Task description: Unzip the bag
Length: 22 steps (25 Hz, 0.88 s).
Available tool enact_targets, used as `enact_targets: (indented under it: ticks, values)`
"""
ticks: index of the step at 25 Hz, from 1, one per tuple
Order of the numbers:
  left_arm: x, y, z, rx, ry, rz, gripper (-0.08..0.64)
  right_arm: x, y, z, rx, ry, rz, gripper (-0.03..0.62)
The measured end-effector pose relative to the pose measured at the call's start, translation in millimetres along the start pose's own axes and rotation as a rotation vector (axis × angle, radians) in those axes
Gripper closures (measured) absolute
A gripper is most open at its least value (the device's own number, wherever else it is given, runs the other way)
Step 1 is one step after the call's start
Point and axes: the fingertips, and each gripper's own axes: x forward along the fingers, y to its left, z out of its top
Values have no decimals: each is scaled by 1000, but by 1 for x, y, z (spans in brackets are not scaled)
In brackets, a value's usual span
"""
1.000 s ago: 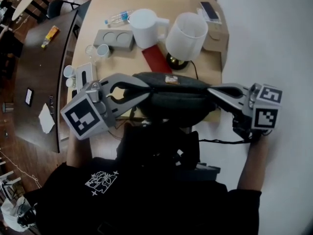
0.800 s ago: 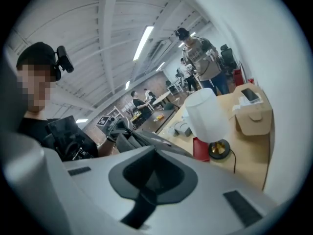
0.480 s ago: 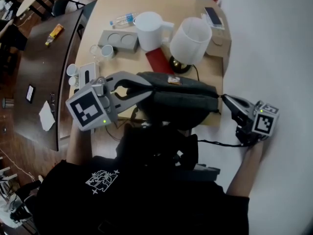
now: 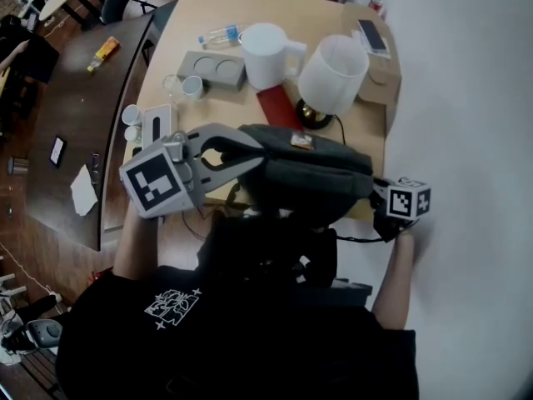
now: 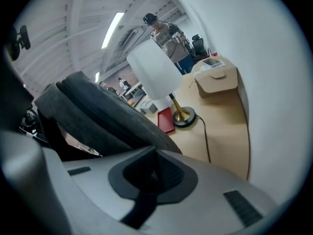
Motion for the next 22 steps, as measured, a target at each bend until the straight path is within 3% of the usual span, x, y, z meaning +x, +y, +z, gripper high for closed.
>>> enact_targets:
  ticks: [4,7,9,11,13,14,19,22]
  values:
    - [-13,6,-1,-58,-44,49,555,-4,-6,-1,23,-13,-3,575]
    - [-18,8,-3,-191,-53,14,555,-3,-9,-3,28,-25,-10,575]
    - [-21,11,-8,-387,-79,-40,555,0,-12,-5,38,-36,-5,575]
    - [-31,21,-19,-673,-147,-82,555,0,-13,-6,54,-51,7,575]
    - [-45,31,-35,-878,-179,-78,555,0,-14,-6,51,-53,7,575]
    - [-51,33,-43,-914,-168,-62,555,0,-15,-5,42,-49,7,575]
    - [-62,36,-71,-898,-107,22,555,2,-18,-5,26,-31,7,575]
    - [-69,44,-99,-993,-137,36,555,3,-19,-4,28,-32,8,574]
